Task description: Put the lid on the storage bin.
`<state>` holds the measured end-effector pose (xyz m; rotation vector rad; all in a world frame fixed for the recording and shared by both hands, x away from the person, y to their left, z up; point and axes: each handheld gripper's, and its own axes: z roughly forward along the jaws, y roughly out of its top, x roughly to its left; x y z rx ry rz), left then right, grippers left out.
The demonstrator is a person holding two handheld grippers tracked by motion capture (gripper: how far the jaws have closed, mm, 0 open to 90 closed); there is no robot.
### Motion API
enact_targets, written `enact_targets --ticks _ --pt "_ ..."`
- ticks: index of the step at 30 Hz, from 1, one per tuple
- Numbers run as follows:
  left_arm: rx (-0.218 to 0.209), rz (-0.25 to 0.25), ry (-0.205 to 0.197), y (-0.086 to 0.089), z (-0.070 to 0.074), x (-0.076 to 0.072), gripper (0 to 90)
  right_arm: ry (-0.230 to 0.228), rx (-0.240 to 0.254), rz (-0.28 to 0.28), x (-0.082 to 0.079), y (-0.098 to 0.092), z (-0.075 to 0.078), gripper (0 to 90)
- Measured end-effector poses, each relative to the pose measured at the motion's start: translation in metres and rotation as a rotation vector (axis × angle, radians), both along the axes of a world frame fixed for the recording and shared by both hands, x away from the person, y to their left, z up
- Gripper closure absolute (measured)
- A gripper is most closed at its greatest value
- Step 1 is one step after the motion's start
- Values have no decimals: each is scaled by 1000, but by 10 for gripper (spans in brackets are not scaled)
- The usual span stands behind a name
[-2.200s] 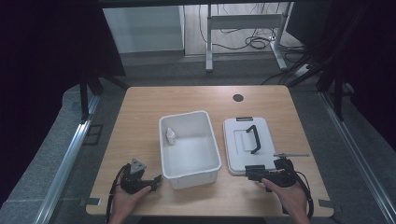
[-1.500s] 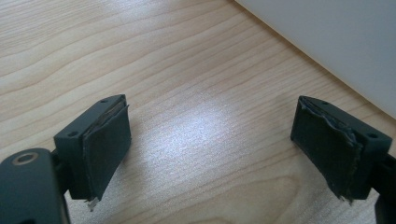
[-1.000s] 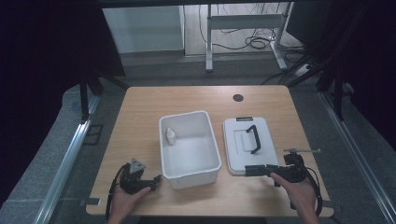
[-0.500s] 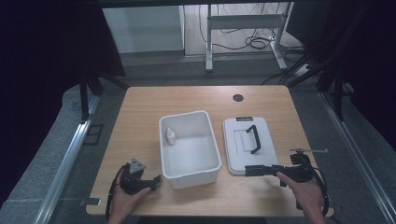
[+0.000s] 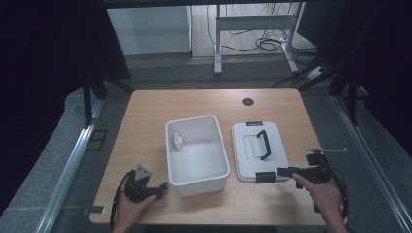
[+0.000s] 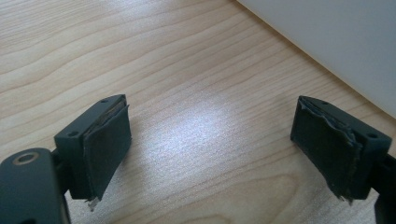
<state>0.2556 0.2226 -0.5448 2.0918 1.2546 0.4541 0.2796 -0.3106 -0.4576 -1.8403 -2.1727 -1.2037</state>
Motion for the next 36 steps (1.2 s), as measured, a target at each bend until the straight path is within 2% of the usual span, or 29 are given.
enact_targets --ticks 4,14,20,26,36 --pt "0 1 0 0 0 0 120 13 3 18 5 2 4 400" --pt "0 3 0 0 0 0 121 31 -12 18 18 1 10 400" --pt "0 3 0 0 0 0 121 42 -22 18 31 3 13 401" --pt "0 3 0 0 0 0 121 46 -36 28 41 7 25 404" --pt "0 3 0 0 0 0 121 96 -64 45 59 14 37 405"
